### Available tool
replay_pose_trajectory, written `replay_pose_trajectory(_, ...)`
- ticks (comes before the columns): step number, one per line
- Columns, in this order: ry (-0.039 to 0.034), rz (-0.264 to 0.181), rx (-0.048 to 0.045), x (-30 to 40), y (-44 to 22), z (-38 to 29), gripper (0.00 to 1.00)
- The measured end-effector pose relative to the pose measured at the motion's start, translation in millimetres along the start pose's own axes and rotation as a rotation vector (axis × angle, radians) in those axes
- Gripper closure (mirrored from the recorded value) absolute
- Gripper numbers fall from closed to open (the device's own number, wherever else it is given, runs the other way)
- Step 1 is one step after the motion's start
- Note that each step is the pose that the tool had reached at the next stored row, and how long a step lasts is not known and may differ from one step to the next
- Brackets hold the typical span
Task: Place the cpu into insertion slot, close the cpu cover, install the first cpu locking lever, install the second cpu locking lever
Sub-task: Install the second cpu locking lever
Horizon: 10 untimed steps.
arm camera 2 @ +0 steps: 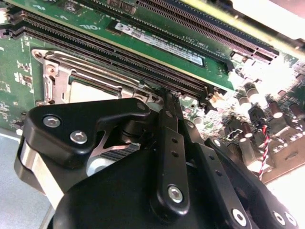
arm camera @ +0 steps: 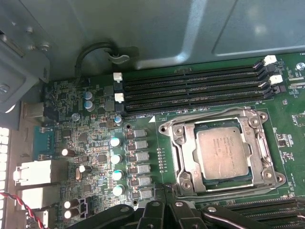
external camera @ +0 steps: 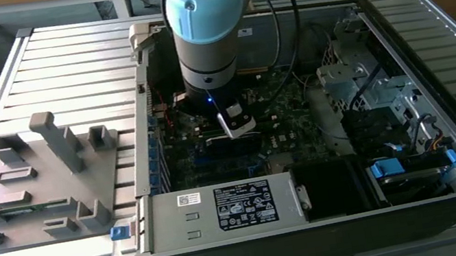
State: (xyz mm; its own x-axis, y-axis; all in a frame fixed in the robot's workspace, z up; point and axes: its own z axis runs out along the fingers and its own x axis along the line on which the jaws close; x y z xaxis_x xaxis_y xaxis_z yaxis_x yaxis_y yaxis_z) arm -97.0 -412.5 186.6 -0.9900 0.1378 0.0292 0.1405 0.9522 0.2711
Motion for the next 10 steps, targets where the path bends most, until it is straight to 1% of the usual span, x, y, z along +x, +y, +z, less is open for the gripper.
replay_pose_trajectory(10, -0.0002, 0.0, -0.0002, 0.1, 0.0, 0.0, 0.9)
